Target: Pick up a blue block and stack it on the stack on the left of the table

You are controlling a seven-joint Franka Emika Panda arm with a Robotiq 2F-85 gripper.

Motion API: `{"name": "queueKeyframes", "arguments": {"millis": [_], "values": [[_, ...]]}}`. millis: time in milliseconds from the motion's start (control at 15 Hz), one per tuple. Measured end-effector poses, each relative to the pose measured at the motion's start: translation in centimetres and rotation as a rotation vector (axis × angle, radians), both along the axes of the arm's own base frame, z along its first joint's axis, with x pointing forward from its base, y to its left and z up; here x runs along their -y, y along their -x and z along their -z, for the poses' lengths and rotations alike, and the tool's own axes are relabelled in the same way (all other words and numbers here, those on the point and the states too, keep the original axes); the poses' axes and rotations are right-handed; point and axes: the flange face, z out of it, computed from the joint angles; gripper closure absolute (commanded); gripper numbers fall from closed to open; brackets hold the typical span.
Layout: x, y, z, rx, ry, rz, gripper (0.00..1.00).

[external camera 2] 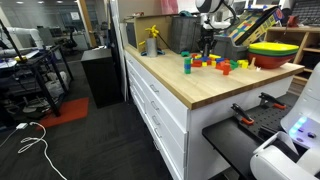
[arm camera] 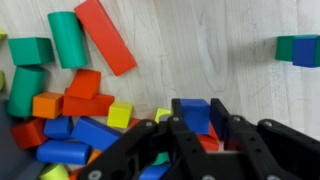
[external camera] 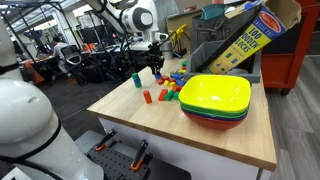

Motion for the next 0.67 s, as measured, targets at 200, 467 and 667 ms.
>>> {"name": "queueKeyframes", "arguments": {"millis": [200,467,667], "values": [[-1.1,0.9,-2.4,0.008,0.001,0.014,0.92],[-3.6,2.4,-4.7,0.003,0.014,0.055,0.92],[-6.1,3.4,-5.9,-0.002,0.028,0.071,0.92]]}}
